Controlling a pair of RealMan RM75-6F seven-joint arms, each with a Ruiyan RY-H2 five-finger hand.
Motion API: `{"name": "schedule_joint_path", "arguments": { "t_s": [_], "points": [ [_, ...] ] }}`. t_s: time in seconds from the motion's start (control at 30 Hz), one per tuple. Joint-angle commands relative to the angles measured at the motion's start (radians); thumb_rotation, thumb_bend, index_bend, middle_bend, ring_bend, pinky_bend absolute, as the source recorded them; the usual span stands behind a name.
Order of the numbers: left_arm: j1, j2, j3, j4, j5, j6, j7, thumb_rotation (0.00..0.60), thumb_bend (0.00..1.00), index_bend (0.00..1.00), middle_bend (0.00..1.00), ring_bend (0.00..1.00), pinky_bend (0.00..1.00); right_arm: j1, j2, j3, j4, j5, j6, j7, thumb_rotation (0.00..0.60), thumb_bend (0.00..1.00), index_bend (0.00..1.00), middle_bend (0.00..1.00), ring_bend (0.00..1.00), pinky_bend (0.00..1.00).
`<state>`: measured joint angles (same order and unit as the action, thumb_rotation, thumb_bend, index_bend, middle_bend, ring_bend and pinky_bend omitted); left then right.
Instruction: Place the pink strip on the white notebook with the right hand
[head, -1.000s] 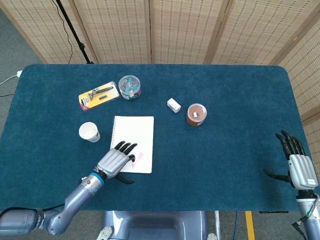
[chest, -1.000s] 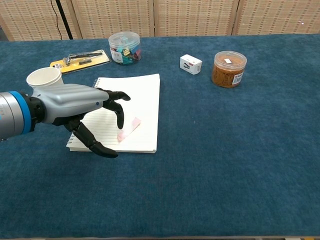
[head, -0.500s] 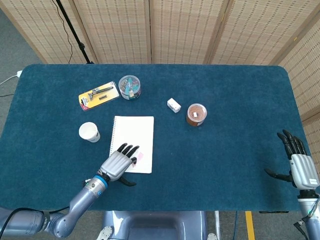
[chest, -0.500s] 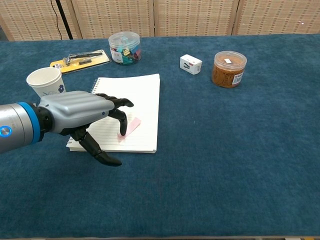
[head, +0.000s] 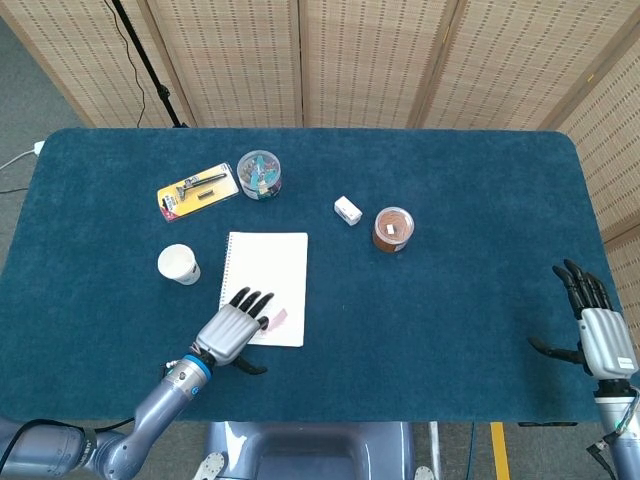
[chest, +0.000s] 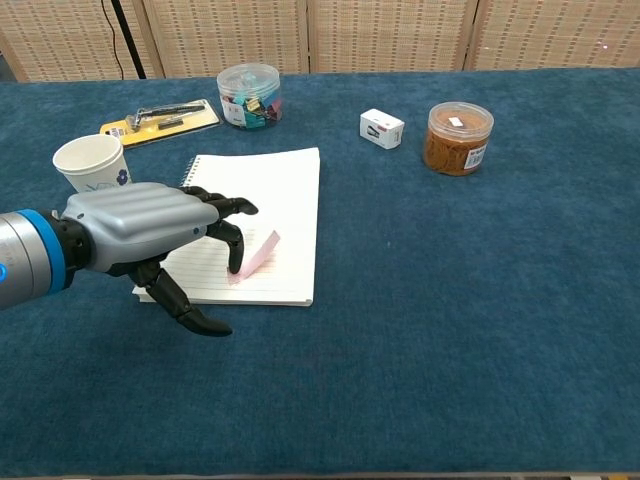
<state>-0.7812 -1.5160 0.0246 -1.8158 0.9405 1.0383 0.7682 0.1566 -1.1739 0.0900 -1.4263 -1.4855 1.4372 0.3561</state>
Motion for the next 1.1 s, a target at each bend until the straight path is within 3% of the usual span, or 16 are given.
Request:
{"name": "schedule_joint_path", "arguments": {
  "t_s": [0.03,1.1],
  "points": [
    [0.001,0.004,0.001,-0.002,-0.001,0.000,-0.003,0.278,0.00,0.37,0.00,0.00,0.00,0.000,-0.001,0.000,-0.001,-0.001,-0.001,-0.002,0.600,0.00,0.01,0.00,0.00,0.00],
    [-0.002,0.001,0.013,0.001,-0.011,0.011,0.017,0.273,0.00,0.37,0.00,0.00,0.00,-0.007,0.007,0.006,-0.014,-0.010,0.008,0.004,0.600,0.00,0.01,0.00,0.00,0.00]
  ]
}}
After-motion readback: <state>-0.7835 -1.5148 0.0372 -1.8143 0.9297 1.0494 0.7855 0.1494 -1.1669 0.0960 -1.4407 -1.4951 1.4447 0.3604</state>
